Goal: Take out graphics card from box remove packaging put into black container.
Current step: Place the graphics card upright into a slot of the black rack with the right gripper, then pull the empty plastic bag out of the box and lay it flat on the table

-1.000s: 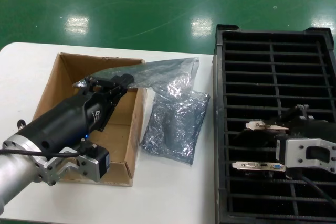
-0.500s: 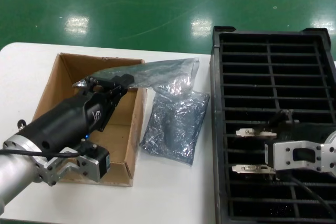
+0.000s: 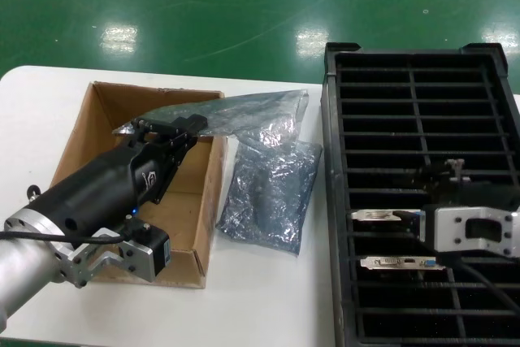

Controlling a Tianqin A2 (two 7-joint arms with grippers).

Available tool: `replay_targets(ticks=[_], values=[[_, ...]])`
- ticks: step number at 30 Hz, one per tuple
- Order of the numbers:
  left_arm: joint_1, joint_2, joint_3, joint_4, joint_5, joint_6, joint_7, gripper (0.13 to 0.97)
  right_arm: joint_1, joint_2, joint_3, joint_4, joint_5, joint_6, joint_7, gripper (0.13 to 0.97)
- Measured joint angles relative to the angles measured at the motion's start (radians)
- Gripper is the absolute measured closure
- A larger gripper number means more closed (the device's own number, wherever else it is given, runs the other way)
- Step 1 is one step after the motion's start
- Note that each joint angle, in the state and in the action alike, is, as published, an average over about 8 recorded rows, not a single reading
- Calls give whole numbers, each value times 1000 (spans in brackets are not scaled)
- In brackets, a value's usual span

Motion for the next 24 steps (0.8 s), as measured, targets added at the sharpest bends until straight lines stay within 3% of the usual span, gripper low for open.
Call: replay_targets(ticks=[8,13,19,24], values=[[0,0,0,0,0,0,0,957,-36,-29,87,27,7,115,31,732],[0,0,0,0,0,0,0,957,-91,-161,209,-28,-61,287,82,655],[0,0,0,0,0,0,0,957,-124,-367,381,-127,-165,487,166,497],[3,9,-13,-4,17,10,-12,957,-127,-421,428,-156,-190,541,197,402]])
